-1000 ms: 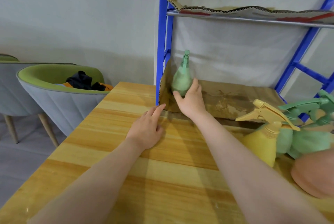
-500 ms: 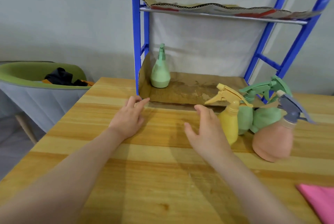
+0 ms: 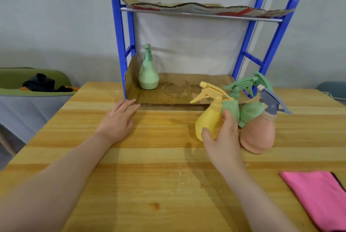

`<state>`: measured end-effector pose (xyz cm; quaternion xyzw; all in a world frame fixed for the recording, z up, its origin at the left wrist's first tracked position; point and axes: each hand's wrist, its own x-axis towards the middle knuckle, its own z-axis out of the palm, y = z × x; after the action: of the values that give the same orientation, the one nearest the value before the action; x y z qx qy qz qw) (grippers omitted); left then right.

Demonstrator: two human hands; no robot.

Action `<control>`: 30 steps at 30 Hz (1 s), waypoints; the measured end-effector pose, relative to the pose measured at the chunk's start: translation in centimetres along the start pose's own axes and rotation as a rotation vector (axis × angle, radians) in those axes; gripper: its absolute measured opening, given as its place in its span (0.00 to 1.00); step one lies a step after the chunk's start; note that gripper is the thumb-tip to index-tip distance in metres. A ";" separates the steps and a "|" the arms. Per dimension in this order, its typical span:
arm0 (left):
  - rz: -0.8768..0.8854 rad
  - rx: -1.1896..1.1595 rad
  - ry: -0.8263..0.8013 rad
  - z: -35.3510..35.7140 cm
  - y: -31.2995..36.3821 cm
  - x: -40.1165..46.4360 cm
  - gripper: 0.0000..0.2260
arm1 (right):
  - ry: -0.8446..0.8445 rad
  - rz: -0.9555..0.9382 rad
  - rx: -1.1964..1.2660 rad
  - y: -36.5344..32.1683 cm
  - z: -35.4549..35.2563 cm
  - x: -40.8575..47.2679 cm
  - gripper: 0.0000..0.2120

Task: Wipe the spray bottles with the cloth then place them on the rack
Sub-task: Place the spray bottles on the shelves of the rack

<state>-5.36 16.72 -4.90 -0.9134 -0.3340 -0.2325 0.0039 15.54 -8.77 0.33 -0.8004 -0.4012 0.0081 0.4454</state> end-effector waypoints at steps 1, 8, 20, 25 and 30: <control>-0.002 -0.001 -0.002 0.0 0.0 0.0 0.25 | -0.009 0.003 0.004 -0.2 0.2 0.3 0.36; -0.016 0.001 -0.008 -0.3 0.2 0.0 0.25 | -0.043 -0.001 0.079 -1.0 2.6 3.0 0.39; -0.049 -0.004 -0.014 -0.5 0.4 -0.1 0.24 | -0.136 -0.077 0.237 -0.3 5.2 6.4 0.30; -0.043 -0.017 -0.013 -0.3 0.2 -0.1 0.24 | -0.087 -0.084 0.313 -0.7 4.7 6.9 0.27; -0.046 -0.003 -0.015 -0.3 0.2 -0.1 0.25 | -0.061 -0.101 0.455 -2.8 3.5 10.1 0.19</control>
<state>-5.42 16.48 -4.65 -0.9072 -0.3547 -0.2263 -0.0055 19.35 1.07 3.75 -0.6575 -0.4420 0.1001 0.6020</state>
